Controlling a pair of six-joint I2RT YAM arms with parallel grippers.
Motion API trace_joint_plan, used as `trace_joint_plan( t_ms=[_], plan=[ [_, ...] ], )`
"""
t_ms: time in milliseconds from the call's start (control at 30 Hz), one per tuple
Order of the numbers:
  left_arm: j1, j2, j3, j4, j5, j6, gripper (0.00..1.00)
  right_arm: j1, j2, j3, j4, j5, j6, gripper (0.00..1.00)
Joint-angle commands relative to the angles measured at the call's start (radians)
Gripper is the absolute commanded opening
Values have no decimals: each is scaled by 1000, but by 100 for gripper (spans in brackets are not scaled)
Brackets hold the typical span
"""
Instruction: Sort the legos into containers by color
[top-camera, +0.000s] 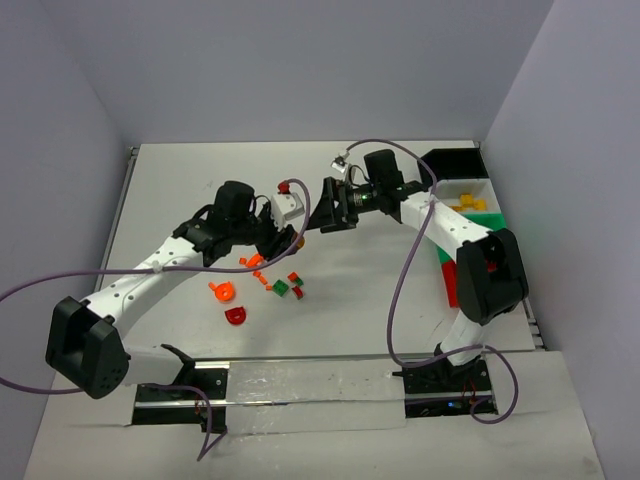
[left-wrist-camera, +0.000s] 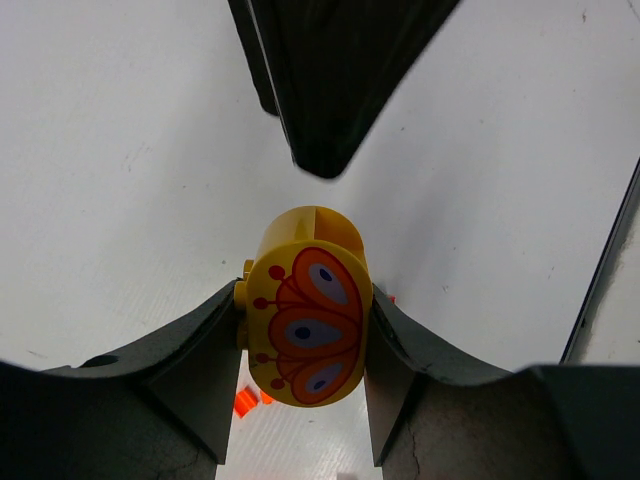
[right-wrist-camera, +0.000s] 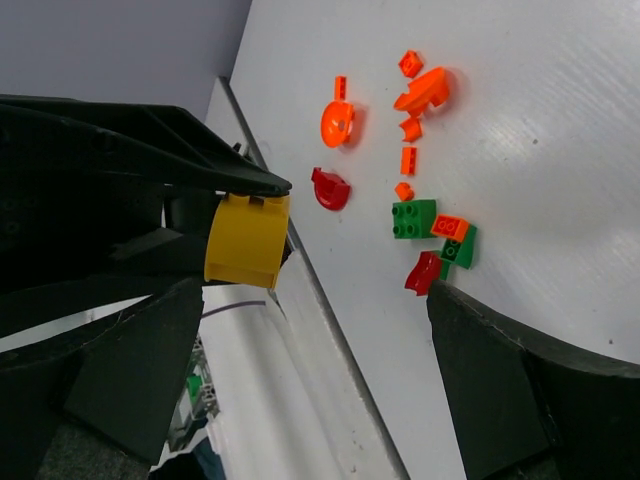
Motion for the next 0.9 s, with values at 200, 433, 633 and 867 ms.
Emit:
trace_joint_plan(
  t_ms=[200, 433, 633, 867],
  plan=[
    [-34, 9, 60, 34, -22, -28, 11, 86, 11, 13, 59, -35, 52, 100],
    [-45, 4, 68, 42, -69, -23, 11, 162, 23, -27, 32, -17, 20, 88],
    [-43, -11, 63, 48, -87, -22, 13, 164, 47, -19, 27, -32, 23, 39],
    [-43, -9, 82, 18, -153, -39, 99, 51, 48, 15, -5, -62, 20, 0]
  ],
)
